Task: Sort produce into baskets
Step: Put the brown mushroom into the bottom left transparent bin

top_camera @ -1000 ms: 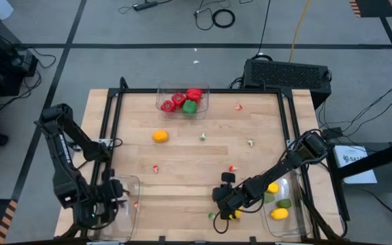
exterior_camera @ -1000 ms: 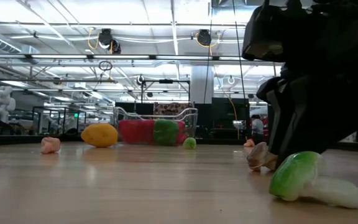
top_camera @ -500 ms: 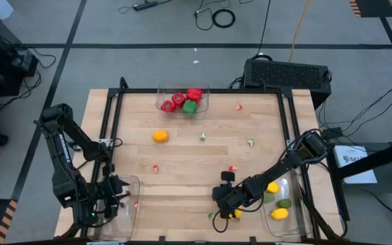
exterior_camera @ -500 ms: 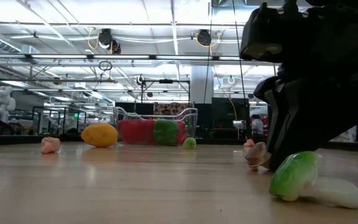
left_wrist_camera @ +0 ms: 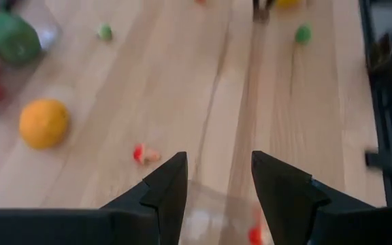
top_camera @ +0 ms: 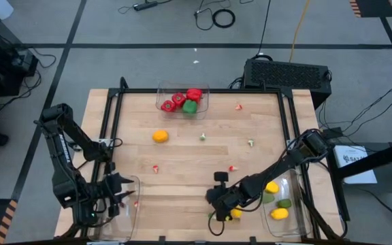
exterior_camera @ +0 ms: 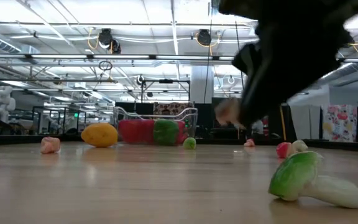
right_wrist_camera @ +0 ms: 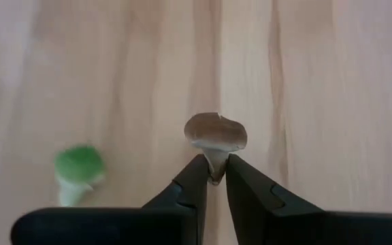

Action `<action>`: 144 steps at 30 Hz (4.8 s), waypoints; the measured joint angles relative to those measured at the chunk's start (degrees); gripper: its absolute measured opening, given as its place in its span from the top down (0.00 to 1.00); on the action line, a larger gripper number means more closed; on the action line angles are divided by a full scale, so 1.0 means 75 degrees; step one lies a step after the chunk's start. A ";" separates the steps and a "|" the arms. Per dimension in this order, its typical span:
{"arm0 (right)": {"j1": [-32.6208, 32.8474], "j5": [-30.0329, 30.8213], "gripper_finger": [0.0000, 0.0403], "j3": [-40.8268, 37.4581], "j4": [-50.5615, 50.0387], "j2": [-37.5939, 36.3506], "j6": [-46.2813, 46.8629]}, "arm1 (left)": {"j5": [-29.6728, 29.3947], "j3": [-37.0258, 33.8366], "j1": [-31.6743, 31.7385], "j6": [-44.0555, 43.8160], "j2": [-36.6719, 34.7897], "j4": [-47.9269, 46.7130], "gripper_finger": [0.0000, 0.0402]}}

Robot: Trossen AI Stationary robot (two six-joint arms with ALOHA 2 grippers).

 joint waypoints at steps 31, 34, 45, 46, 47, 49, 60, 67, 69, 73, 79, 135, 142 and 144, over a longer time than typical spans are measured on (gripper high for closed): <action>-0.1655 -0.0093 0.88 0.2556 0.3344 -0.0028 -0.4173 | -0.3345 -0.0190 0.0770 0.1830 0.0003 0.1674 0.53; -0.1650 -0.0540 0.88 0.2556 0.3710 -0.0028 -0.4295 | -0.3287 -0.0315 0.0854 0.2165 0.0003 0.2264 0.47; -0.1672 -0.1150 0.88 0.2559 0.4520 -0.0028 -0.4562 | -0.4236 -0.0469 0.0865 0.4529 0.0006 0.4739 0.40; -0.1671 -0.1255 0.88 0.2559 0.4600 -0.0028 -0.4587 | -0.4224 -0.0469 0.0866 0.4819 0.0006 0.4979 0.40; -0.1671 -0.1336 0.88 0.2559 0.4672 -0.0028 -0.4627 | -0.4198 -0.0469 0.0880 0.5094 0.0006 0.5212 0.40; -0.1671 -0.1539 0.88 0.2559 0.4787 -0.0028 -0.4762 | -0.4090 -0.0469 0.0920 0.5560 0.0006 0.5659 0.40; -0.1671 -0.1874 0.88 0.2559 0.4706 -0.0028 -0.5059 | -0.2259 -0.0472 0.1382 0.7872 0.0008 0.7990 0.40; -0.1668 -0.1869 0.88 0.2559 0.4536 -0.0019 -0.5035 | -0.2772 -0.0472 0.1463 0.7781 0.0017 0.7800 0.40; -0.1668 -0.1869 0.88 0.2559 0.4537 -0.0019 -0.5030 | -0.2781 -0.0472 0.1476 0.7781 0.0020 0.7802 0.39; -0.1666 -0.1866 0.88 0.2559 0.4530 -0.0016 -0.4963 | -0.2784 -0.0472 0.1561 0.7793 0.0026 0.7803 0.32; -0.1665 -0.1829 0.88 0.2559 0.4423 -0.0016 -0.4942 | -0.2758 -0.0475 0.1869 0.8262 0.0293 0.8160 0.21; -0.1668 -0.1812 0.88 0.2559 0.4320 -0.0016 -0.4921 | -0.2352 -0.0472 0.2002 0.9192 0.0329 0.8924 0.51; -0.1671 -0.1816 0.88 0.2559 0.4319 -0.0016 -0.4921 | -0.2347 -0.0472 0.2002 0.9259 0.0329 0.8919 0.51; -0.1670 -0.1814 0.88 0.2559 0.4320 -0.0016 -0.4920 | -0.2344 -0.0472 0.2002 0.9256 0.0329 0.8916 0.51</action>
